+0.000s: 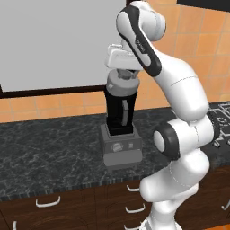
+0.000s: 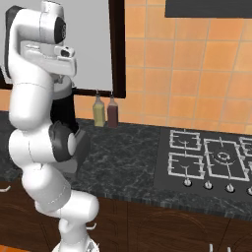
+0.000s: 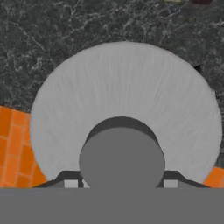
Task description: Close the lid blender by securely placing the lid on top.
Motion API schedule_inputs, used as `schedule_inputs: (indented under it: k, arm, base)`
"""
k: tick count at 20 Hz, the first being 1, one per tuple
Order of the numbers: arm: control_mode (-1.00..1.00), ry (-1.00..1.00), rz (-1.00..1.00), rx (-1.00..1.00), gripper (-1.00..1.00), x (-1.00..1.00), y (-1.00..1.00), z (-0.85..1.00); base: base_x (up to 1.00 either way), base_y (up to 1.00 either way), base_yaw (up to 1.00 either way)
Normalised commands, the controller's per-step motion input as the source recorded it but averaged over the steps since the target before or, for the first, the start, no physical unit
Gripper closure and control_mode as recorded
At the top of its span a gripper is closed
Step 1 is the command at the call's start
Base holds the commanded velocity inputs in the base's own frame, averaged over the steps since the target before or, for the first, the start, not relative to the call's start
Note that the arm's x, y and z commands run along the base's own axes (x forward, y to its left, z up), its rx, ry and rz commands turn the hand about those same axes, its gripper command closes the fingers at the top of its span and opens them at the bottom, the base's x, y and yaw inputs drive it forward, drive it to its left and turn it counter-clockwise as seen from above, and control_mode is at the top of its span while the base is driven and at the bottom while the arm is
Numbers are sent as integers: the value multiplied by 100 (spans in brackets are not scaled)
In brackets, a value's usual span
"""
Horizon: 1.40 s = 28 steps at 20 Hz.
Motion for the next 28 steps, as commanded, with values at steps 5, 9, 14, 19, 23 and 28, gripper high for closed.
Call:
schedule_inputs:
  k: [5,9,14,19,23,28]
  arm:
    - [-100,21,1,-8,100,-1,27,9]
    - [-100,10,2,-14,100,-23,9,-14]
    - [-100,2,3,-14,100,-40,0,-25]
    - [-100,-3,1,-2,100,-45,0,-26]
    - [-100,-12,0,-3,100,-49,-3,-1]
    - [-100,-17,0,0,100,-24,-19,30]
  base:
    - [0,0,0]
    - [0,0,0]
    - [0,0,0]
    - [0,0,0]
    - [0,0,0]
    - [0,0,0]
